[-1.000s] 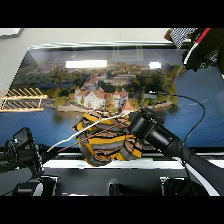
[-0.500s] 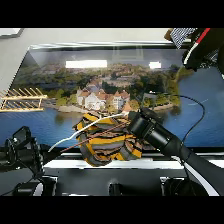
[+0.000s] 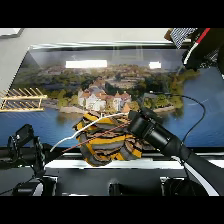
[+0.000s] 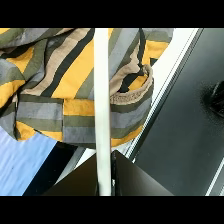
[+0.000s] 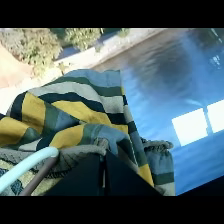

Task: Fold the clothes and pants, and hang the long-sleeved shirts on hangers.

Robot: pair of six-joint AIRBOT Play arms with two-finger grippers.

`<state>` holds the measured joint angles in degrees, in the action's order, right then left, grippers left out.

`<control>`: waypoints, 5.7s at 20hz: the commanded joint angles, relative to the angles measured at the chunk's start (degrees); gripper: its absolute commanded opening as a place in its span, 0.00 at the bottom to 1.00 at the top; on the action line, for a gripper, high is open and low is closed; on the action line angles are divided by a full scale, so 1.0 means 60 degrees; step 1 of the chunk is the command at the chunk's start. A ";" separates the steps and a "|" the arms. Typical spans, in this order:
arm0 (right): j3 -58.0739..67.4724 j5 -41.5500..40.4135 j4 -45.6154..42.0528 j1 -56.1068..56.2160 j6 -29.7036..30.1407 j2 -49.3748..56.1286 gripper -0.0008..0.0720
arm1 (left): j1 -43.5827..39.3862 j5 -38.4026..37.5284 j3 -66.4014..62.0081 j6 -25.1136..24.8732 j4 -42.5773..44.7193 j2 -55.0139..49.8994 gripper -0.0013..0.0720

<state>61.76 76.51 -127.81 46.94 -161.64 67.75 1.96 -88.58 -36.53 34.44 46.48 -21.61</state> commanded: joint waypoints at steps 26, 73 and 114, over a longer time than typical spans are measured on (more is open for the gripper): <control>0.0011 -0.0171 -0.0532 0.0004 -0.1348 0.0047 0.05 | -0.0007 -0.0266 0.0153 -0.0033 -0.0219 0.0219 0.06; 0.1260 -0.0219 0.0561 0.0007 0.0138 -0.1993 0.05 | -0.1246 0.3184 0.0725 -0.2936 -0.1606 -0.1155 0.06; 0.2233 -0.0554 0.2878 0.0018 0.1883 -0.2215 0.06 | -0.4750 0.7031 0.0721 -0.3402 -0.3115 -0.4127 0.06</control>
<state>75.11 73.12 -112.16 46.98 -151.11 54.50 -25.21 -47.97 -32.18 14.09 28.45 -45.60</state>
